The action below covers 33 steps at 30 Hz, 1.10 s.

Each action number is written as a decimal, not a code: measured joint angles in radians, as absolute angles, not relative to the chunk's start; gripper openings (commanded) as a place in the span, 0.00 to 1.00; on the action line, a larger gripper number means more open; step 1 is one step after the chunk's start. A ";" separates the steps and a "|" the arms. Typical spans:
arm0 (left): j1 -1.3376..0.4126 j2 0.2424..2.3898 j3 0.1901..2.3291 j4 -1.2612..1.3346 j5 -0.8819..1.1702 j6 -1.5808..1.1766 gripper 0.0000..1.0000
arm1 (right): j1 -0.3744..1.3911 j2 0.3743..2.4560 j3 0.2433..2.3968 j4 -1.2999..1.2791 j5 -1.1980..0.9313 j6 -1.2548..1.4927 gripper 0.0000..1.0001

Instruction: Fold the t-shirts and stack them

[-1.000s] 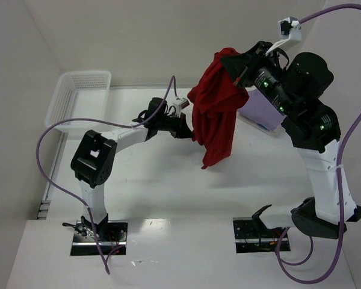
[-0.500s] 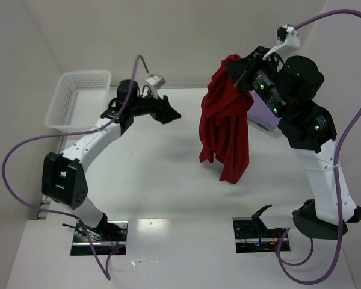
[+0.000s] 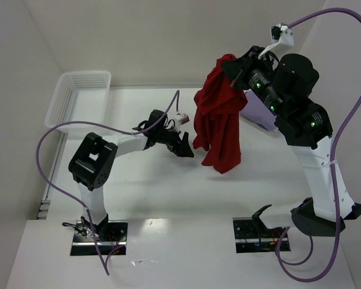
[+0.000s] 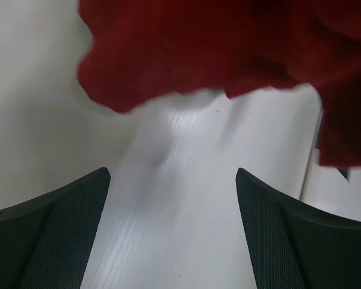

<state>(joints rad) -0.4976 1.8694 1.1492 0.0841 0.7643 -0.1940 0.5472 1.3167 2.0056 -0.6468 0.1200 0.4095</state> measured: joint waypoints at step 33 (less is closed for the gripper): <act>-0.387 1.634 1.457 -0.196 0.079 -0.382 0.00 | 0.548 1.277 1.900 -0.616 0.330 0.378 0.00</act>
<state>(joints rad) -0.3866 1.6337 1.4570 -0.1955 0.0788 -0.3817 0.5476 1.2770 1.9003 -0.6159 0.3302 0.3782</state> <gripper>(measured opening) 0.017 0.010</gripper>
